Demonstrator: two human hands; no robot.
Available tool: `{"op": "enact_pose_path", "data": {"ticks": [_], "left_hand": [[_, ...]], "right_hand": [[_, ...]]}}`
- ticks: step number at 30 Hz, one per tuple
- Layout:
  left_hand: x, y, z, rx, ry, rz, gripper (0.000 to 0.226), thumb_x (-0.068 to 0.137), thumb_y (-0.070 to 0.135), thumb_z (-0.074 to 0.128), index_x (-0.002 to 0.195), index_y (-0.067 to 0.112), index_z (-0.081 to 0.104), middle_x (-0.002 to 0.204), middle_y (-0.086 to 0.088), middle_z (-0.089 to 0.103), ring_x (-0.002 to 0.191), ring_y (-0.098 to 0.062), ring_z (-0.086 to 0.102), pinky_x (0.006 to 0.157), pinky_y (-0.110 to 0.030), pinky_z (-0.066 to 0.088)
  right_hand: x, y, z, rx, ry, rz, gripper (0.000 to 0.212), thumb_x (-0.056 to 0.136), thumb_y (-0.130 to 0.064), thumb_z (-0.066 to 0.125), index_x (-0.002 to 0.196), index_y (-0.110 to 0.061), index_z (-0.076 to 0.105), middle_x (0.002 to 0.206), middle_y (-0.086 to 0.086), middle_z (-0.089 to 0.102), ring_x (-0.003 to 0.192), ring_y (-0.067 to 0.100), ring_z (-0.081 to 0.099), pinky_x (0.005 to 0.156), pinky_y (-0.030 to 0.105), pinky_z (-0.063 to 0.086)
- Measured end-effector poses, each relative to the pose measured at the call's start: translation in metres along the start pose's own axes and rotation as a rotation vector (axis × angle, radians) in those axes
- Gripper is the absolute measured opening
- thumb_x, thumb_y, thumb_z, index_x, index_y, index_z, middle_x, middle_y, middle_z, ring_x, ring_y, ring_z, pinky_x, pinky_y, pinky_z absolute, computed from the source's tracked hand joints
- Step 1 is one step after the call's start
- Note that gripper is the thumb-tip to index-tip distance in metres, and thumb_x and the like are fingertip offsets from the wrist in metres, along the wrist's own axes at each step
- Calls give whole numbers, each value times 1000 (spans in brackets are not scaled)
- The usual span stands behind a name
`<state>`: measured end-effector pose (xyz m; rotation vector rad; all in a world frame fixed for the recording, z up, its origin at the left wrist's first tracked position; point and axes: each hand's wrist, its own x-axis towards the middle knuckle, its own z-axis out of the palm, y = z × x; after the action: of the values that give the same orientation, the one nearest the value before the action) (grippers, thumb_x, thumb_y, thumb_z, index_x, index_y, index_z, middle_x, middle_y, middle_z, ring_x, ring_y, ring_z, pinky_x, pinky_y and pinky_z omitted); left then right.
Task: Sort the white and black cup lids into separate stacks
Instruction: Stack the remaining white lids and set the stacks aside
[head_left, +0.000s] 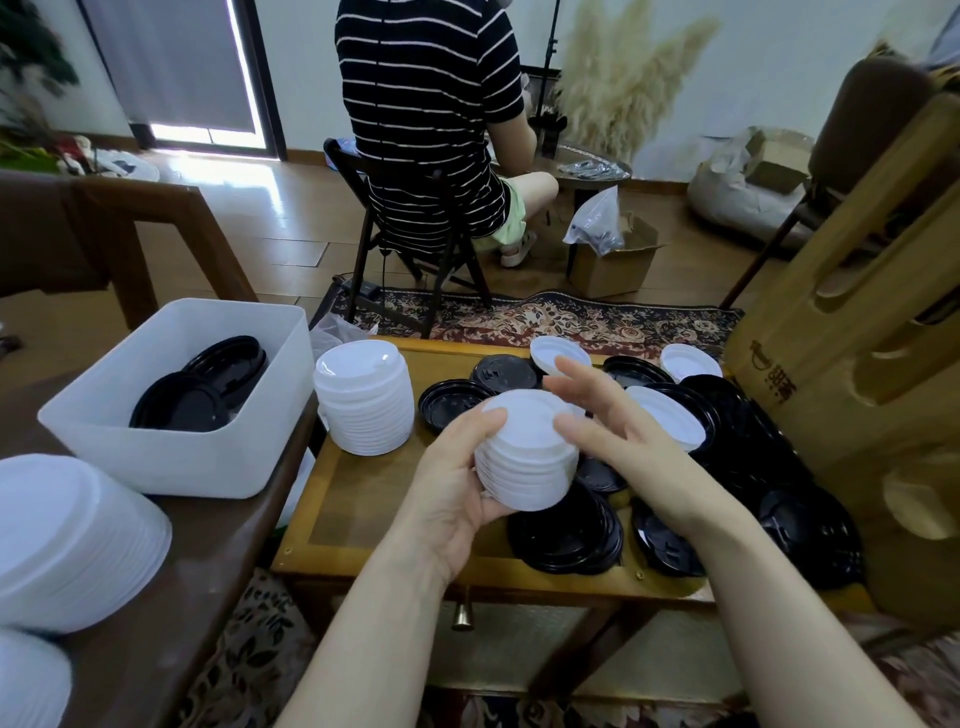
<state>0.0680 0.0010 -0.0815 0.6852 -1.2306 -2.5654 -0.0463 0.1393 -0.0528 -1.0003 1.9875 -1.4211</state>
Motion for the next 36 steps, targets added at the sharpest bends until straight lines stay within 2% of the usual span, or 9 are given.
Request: {"op": "enact_pose_path", "data": {"ticks": [2,4,7,13,22,25,27,31,36], "left_hand": [[1,2,0,-8,19,48,44,82,31,66,123,15,68,120,-9,72,112,-30,68,92,-53,56],[0,3,2,8,27,81,51,78,33,68,125,14,67,122,-9,71,114,-31,67,93,-57,55],[-1,1,4,5,54,103,55,74,31,69,125,12,67,121,-10,71,113,-31,67,92,-56,56],[2,0,5,-14,79,115,38,92,17,60,129,12,64,122,-12,70,115,-33,66,96,-60,52],[-5,0,8,21,-12,47,57,72,32,70,128,21,62,123,-11,68,108,-33,69,73,-46,61],[-5,2,8,-10,1,64,58,71,30,69,128,21,63,122,-9,69,107,-30,70,71,-45,61],[-5,3,8,-19,18,69,61,70,31,70,130,21,62,121,-7,70,107,-28,70,72,-46,62],[-5,4,7,-23,42,63,65,67,29,71,131,21,61,124,-7,67,111,-29,67,71,-46,61],[-5,3,8,-27,49,58,70,65,28,71,134,23,59,127,-6,65,113,-28,65,74,-46,61]], "right_hand": [[3,-1,3,72,90,108,63,77,-59,59,135,-36,49,127,-16,62,115,1,58,101,34,47],[4,-1,7,102,53,206,58,79,-64,62,127,-31,57,118,-9,68,100,7,65,87,34,53],[4,0,14,245,19,244,54,76,-51,65,120,-20,63,105,2,69,82,15,62,65,28,49],[5,1,12,381,20,218,50,74,-37,69,119,-13,64,97,5,67,74,16,56,61,26,48],[3,1,12,342,59,204,52,77,-40,67,121,-14,61,101,1,67,73,8,61,59,25,49],[2,0,8,203,116,174,53,76,-50,65,120,-21,62,112,-4,68,86,10,66,62,27,52],[2,0,6,42,260,95,45,77,-53,66,114,-28,64,109,-7,70,91,14,65,67,29,52],[0,4,-6,-126,569,-100,8,86,-28,71,94,-28,71,85,-7,68,80,5,59,68,18,43],[0,21,-26,-644,633,-3,18,86,-33,69,103,-27,69,94,-10,63,105,15,48,88,39,42]]}}
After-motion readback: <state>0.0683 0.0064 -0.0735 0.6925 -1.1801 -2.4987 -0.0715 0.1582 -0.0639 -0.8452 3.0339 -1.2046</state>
